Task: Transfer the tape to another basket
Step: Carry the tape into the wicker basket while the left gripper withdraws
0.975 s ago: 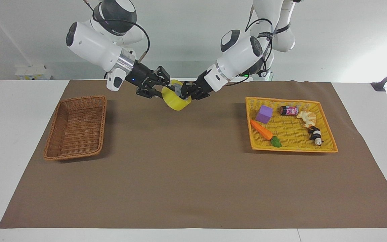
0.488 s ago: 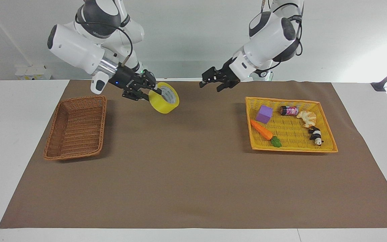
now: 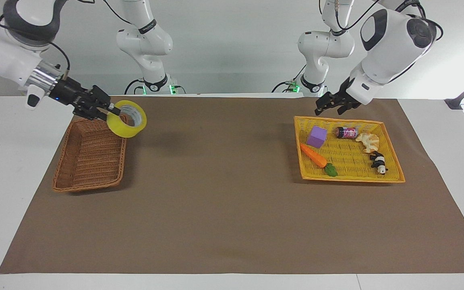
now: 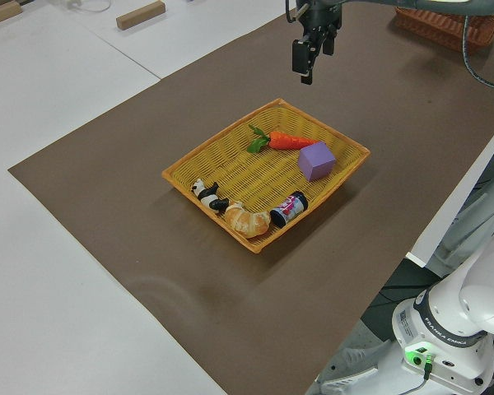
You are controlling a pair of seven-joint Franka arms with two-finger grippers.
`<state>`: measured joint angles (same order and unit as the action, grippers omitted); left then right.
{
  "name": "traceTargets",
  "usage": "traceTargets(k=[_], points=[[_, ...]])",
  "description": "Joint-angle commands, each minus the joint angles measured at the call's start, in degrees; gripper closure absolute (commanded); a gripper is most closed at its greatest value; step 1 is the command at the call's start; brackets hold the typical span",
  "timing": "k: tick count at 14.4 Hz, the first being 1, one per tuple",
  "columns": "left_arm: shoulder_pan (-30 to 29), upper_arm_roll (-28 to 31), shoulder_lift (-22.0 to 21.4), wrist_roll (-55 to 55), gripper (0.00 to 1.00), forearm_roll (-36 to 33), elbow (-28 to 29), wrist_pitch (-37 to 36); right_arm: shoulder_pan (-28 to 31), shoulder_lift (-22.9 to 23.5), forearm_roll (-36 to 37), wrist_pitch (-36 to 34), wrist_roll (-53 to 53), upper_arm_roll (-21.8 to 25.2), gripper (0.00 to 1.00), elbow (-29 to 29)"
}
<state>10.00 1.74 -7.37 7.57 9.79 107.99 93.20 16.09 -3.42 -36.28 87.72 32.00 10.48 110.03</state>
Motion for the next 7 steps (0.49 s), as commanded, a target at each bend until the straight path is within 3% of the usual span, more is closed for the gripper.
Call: traceTargets(k=[1, 3, 7], points=[[-7.77, -0.78, -1.33, -7.74, 0.00, -2.85, -0.06, -1.00, 5.59, 4.73, 3.49, -3.68, 8.92, -0.90, 1.00, -3.77], [-12.00, -0.78, -1.24, -7.74, 0.00, -2.94, -0.32, -0.74, 9.56, 7.89, 3.50, -4.48, 14.21, -0.90, 1.00, -3.95], [-15.97, -0.78, -1.06, -7.74, 0.00, -3.11, -0.41, 0.75, 10.28, 12.20, 2.53, -3.96, 17.56, -0.90, 1.00, -3.86]])
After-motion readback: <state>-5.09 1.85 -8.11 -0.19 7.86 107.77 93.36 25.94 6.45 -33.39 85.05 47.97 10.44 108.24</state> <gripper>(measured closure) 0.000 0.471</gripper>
